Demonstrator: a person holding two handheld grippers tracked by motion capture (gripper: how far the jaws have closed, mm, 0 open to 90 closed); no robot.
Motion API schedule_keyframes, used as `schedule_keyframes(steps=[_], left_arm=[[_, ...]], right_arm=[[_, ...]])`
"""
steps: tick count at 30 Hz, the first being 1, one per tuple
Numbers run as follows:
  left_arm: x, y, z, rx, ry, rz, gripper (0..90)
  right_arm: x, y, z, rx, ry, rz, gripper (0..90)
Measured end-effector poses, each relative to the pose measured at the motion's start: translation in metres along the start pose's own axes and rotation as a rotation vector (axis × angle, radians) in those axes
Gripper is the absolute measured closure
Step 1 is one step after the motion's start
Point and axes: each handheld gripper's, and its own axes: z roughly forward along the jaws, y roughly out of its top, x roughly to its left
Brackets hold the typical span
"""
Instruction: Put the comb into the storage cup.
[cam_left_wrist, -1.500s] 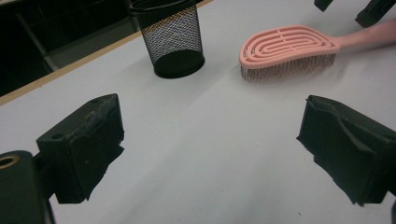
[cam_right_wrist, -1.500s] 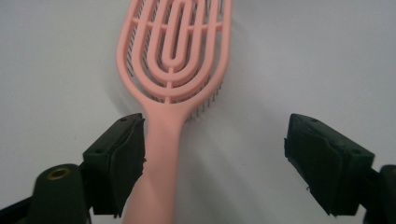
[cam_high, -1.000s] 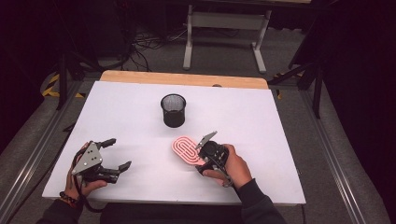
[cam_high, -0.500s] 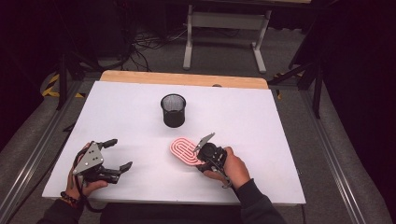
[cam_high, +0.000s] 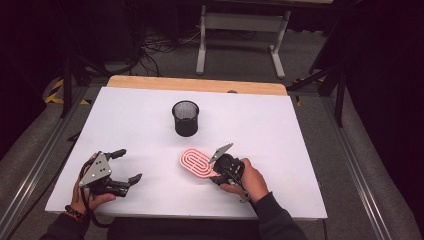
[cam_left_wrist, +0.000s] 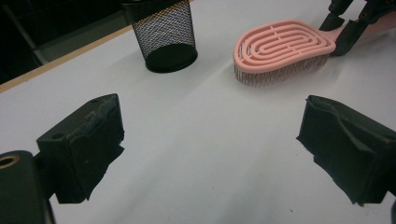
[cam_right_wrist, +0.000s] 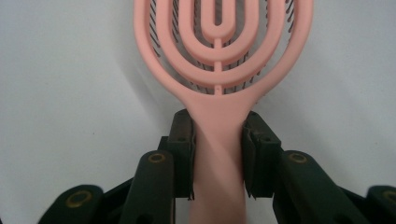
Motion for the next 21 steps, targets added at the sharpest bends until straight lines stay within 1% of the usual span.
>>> schedule_keyframes(steps=[1, 8, 13, 16, 17, 19, 20, 21], left_arm=[[0.0, 0.0, 0.0, 0.0, 0.002, -0.001, 7.2], [-0.001, 0.001, 0.0, 0.0, 0.004, 0.006, 7.4], [0.0, 0.001, 0.0, 0.0, 0.006, 0.003, 7.4], [0.0, 0.001, -0.001, -0.001, 0.008, 0.002, 7.4], [0.0, 0.001, 0.0, -0.004, 0.011, 0.001, 7.4], [0.0, 0.001, -0.001, -0.005, 0.018, -0.003, 7.5], [0.001, 0.001, -0.001, -0.006, 0.02, -0.005, 7.4], [0.001, 0.001, -0.002, -0.009, 0.022, -0.007, 7.4]], right_arm=[[0.0, -0.001, 0.0, -0.002, 0.001, 0.007, 68.3], [0.001, -0.005, -0.002, -0.038, 0.004, -0.012, 68.7], [0.001, -0.006, -0.003, -0.066, -0.01, -0.016, 68.8], [0.0, -0.008, -0.005, -0.096, -0.031, -0.017, 68.8], [0.0, -0.009, -0.006, -0.112, -0.04, -0.008, 68.8], [0.0, -0.01, -0.008, -0.135, -0.047, -0.006, 68.8], [-0.002, -0.011, -0.011, -0.165, -0.056, -0.002, 68.8], [-0.002, -0.011, -0.011, -0.165, -0.056, -0.002, 68.9]])
